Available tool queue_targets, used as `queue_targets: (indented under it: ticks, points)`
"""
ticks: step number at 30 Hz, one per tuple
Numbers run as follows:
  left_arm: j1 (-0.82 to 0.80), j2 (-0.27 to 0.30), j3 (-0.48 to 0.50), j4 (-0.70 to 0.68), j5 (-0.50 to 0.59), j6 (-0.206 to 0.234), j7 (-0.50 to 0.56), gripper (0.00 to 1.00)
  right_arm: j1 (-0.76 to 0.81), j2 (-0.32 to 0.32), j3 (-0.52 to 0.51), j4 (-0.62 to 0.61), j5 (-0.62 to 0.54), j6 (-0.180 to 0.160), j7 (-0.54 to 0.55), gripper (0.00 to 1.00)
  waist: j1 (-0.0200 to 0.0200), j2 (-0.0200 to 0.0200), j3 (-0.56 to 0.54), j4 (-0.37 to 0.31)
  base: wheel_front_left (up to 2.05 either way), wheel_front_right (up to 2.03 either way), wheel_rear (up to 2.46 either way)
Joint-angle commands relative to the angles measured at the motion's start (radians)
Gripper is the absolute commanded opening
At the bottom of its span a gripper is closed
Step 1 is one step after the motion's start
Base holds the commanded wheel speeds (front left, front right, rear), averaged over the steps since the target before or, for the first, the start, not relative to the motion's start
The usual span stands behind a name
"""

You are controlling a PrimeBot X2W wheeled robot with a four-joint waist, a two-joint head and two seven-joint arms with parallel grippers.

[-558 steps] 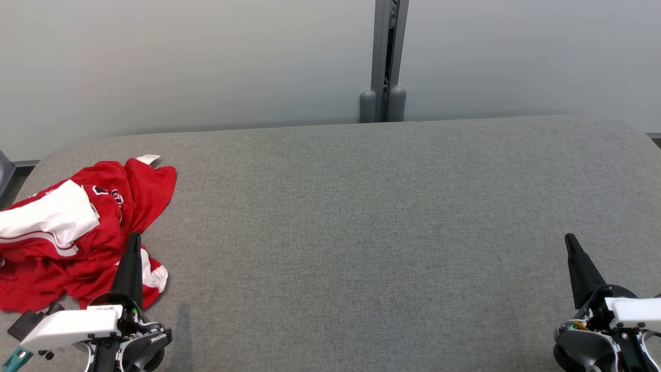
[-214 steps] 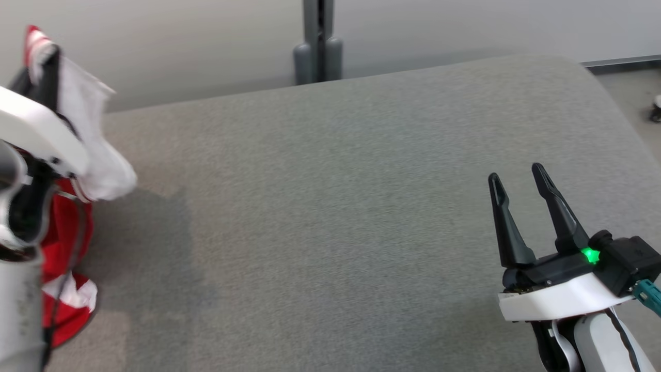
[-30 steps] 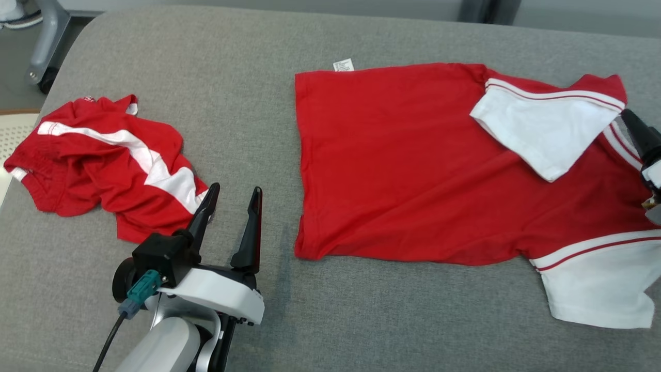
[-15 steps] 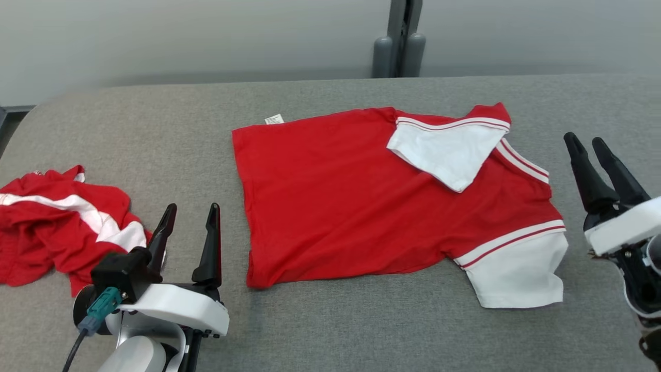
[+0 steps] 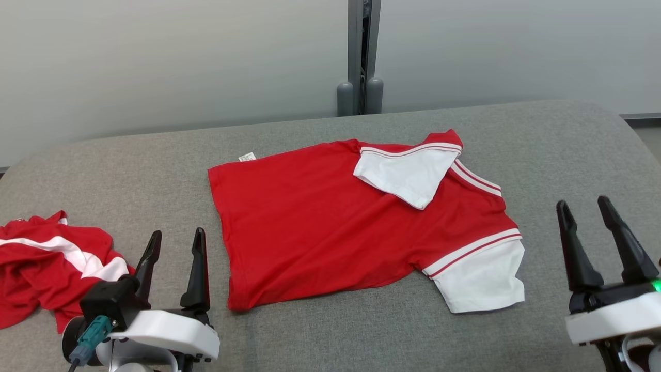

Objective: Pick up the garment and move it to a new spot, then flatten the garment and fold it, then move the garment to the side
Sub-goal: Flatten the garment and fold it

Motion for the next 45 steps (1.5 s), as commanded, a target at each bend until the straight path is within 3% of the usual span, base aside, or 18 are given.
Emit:
queue_targets:
  ticks: [1,6,10,28,33,37,45]
  points:
    - [0.012,0.004,0.001,-0.002,0.005,0.005,-0.007,1.00,0.025,0.011,-0.011,-0.015,-0.042,0.000,0.000,1.00,0.0000,0.0000,-0.009,-0.002,0.00,0.00,0.00]
    - [0.038,-0.004,-0.002,0.005,0.000,0.000,-0.012,1.00,0.108,0.077,-0.073,-0.028,-0.156,0.000,0.012,1.00,0.0000,0.0000,-0.026,0.011,0.00,0.00,0.00]
    - [0.044,-0.005,-0.002,0.003,-0.004,-0.002,-0.014,1.00,0.127,0.104,-0.089,-0.047,-0.177,0.000,0.024,1.00,0.0000,0.0000,-0.027,0.017,0.00,0.00,0.00]
    - [0.034,0.001,-0.013,0.006,-0.014,-0.002,0.005,1.00,0.137,0.126,-0.132,-0.060,-0.178,0.000,0.082,1.00,0.0000,0.0000,-0.022,0.024,0.00,0.00,0.00]
    - [0.039,0.008,-0.041,0.020,-0.046,-0.013,0.092,1.00,0.137,0.122,-0.148,-0.026,-0.163,0.000,0.132,1.00,0.0000,0.0000,-0.019,0.022,0.00,0.00,0.00]
    - [0.014,0.022,-0.079,0.032,-0.061,-0.027,0.190,1.00,0.132,0.101,-0.153,0.038,-0.146,0.000,0.234,1.00,0.0000,0.0000,-0.003,0.021,0.00,0.00,0.00]
    - [-0.081,0.029,-0.178,0.080,-0.070,-0.085,0.390,1.00,0.061,0.054,-0.124,0.167,-0.080,0.000,0.412,1.00,0.0000,0.0000,0.085,0.023,0.00,0.00,0.00]
